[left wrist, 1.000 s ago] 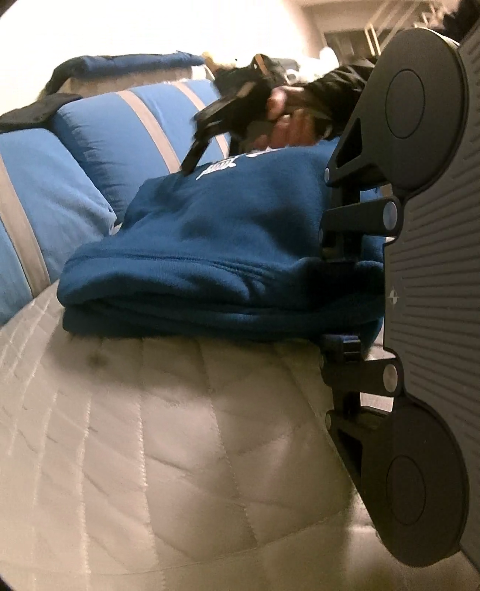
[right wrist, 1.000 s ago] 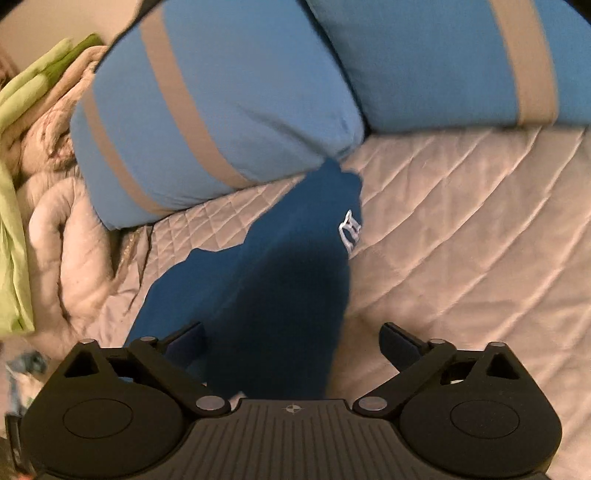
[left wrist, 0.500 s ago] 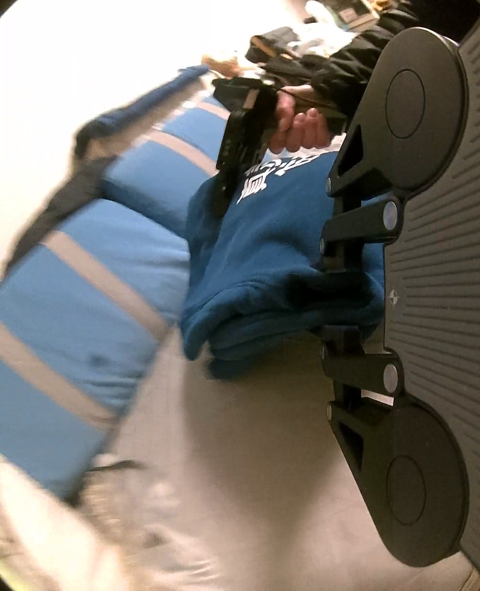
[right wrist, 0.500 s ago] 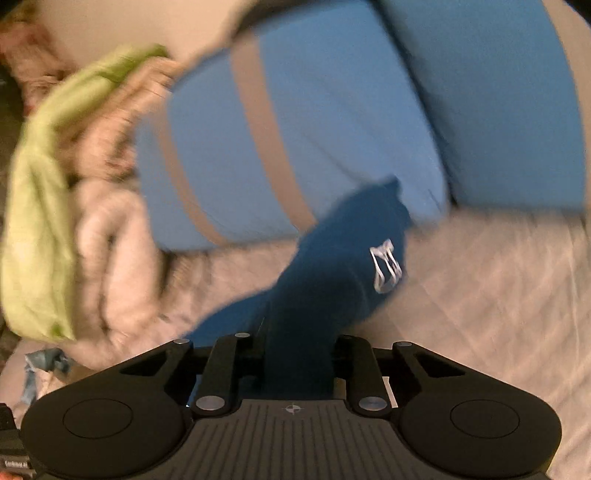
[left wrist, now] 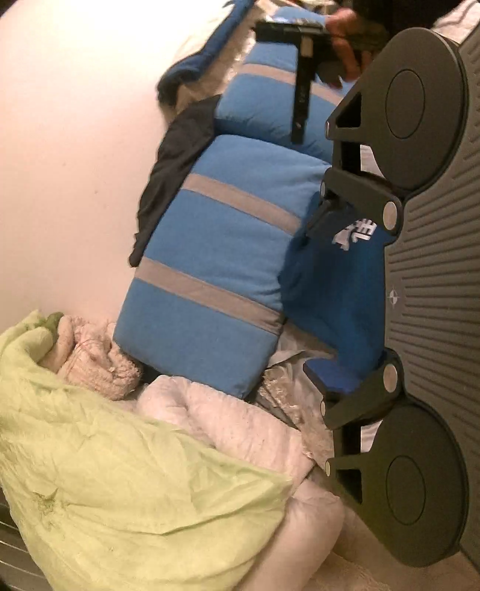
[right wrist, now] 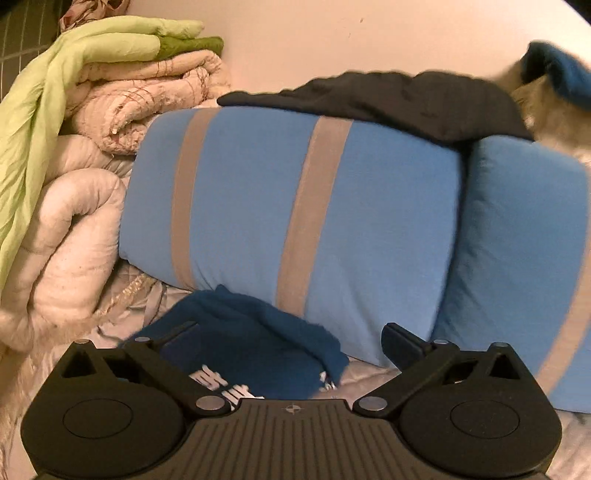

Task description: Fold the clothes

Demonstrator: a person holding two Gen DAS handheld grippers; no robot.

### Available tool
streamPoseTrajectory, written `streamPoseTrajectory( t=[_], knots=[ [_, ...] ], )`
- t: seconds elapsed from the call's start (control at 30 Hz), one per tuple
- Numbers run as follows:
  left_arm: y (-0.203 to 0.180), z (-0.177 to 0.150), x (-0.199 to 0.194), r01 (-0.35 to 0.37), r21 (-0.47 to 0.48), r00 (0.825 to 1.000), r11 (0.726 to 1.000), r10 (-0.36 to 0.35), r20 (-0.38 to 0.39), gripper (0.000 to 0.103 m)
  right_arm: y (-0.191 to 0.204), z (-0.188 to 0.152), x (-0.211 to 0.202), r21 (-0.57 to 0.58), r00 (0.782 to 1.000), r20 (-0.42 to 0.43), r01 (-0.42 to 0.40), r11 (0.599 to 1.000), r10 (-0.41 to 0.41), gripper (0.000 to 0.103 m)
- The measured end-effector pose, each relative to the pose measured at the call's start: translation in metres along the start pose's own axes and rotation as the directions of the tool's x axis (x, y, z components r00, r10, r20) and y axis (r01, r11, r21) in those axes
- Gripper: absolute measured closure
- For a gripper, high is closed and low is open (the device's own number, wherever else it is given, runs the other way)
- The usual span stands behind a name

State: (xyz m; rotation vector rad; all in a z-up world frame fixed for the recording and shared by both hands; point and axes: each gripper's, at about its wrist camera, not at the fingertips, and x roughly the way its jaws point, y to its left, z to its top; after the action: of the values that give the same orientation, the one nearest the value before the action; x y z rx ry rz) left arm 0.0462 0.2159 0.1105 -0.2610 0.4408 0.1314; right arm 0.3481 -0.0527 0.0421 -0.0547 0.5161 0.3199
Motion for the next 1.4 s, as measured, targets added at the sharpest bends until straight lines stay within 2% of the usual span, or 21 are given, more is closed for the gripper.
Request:
streamPoseTrajectory(
  t=[0.13, 0.27, 0.37, 0.53, 0.63, 0.77, 0.87, 1.0, 1.23, 1.4],
  knots=[
    [-0.009, -0.015, -0.004, -0.026, 0.053, 0.999, 0.998, 0.027, -0.022, 0.029, -0.02, -0.013, -0.047, -0.037, 0.997, 0.018, 0.072, 0.997, -0.071, 0.0],
    [-0.022, -0.029, -0.003, 0.004, 0.064, 0.999, 0.998, -0.001, -0.045, 0.029, -0.041, -0.025, -0.095, -0.072, 0.989, 0.039, 0.144, 0.987, -0.142, 0.0],
    [-0.033, -0.039, -0.001, 0.015, 0.089, 0.998, 0.996, -0.01, -0.061, 0.029, -0.068, -0.037, -0.132, -0.053, 0.983, 0.041, 0.182, 0.982, -0.18, 0.0],
    [-0.053, -0.054, 0.007, 0.018, 0.144, 0.996, 0.989, -0.005, -0.087, 0.029, -0.11, -0.068, -0.189, -0.03, 0.968, 0.035, 0.251, 0.968, -0.25, 0.0],
    [-0.059, -0.063, 0.02, 0.043, 0.138, 0.992, 0.99, -0.026, -0.121, 0.029, -0.13, -0.093, -0.213, -0.044, 0.956, 0.016, 0.293, 0.955, -0.292, 0.0],
    [-0.063, -0.077, 0.038, 0.074, 0.123, 0.983, 0.99, -0.051, -0.175, 0.029, -0.165, -0.135, -0.229, -0.034, 0.925, -0.036, 0.377, 0.926, -0.378, 0.0],
    [-0.064, -0.087, 0.049, 0.062, 0.133, 0.977, 0.989, -0.033, -0.211, 0.029, -0.197, -0.167, -0.24, 0.025, 0.909, -0.079, 0.413, 0.911, -0.41, 0.0],
    [-0.061, -0.101, 0.062, 0.038, 0.153, 0.969, 0.987, 0.001, -0.247, 0.029, -0.241, -0.217, -0.251, 0.088, 0.874, -0.142, 0.478, 0.874, -0.464, 0.0],
    [-0.044, -0.13, 0.081, -0.031, 0.193, 0.95, 0.981, 0.089, -0.298, 0.029, -0.301, -0.313, -0.247, 0.12, 0.783, -0.277, 0.604, 0.788, -0.558, 0.0],
    [-0.03, -0.152, 0.088, -0.064, 0.227, 0.935, 0.972, 0.138, -0.326, 0.029, -0.313, -0.362, -0.247, 0.126, 0.758, -0.31, 0.632, 0.765, -0.574, 0.0]
  ],
)
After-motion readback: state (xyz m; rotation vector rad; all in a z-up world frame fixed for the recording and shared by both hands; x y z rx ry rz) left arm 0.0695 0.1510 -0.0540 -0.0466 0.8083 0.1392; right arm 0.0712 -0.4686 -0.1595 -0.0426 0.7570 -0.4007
